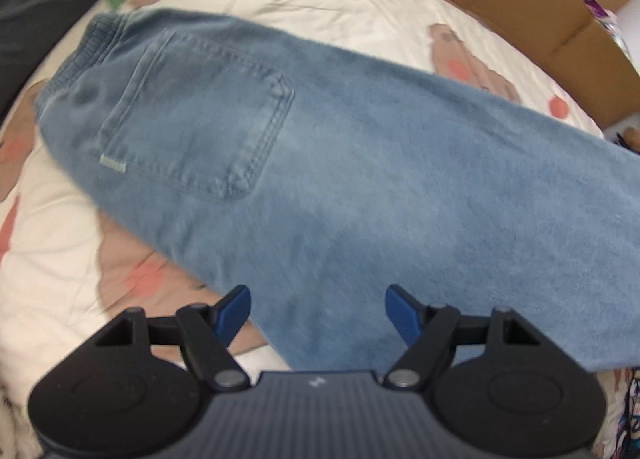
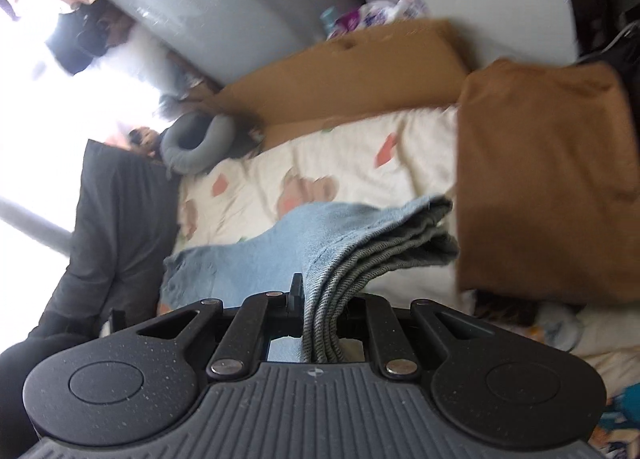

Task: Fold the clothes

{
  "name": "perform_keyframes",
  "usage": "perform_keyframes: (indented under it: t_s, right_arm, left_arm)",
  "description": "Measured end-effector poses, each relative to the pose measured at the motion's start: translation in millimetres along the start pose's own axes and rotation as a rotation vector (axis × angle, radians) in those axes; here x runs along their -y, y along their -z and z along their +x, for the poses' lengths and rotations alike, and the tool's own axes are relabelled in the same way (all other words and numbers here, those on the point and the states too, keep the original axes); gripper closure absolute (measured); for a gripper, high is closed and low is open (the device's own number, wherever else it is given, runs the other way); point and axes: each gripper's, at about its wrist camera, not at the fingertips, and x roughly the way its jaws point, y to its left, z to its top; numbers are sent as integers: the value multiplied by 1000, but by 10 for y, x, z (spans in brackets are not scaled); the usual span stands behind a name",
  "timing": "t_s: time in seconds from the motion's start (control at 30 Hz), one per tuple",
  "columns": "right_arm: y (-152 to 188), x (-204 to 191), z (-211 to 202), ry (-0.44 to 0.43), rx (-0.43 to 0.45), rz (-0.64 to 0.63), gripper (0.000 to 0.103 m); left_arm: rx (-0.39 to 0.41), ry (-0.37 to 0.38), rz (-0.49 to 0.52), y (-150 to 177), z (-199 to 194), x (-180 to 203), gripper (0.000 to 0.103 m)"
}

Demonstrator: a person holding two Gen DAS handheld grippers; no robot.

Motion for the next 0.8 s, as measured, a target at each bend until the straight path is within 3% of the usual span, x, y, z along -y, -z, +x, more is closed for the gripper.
perform_keyframes:
  t_s: [0.37, 0.7, 0.8]
  right_arm:
    - [-401, 221, -309, 152, 34, -1, 95]
    - [-493, 233, -186, 215, -20, 0, 94]
    - [-514, 241, -147, 227, -32, 2, 95]
  left_arm:
    - [20, 175, 190, -119, 220, 490, 31]
    - [7, 312, 328, -45, 524, 1191, 53]
    - [-16, 347, 363, -3, 633, 1346, 64]
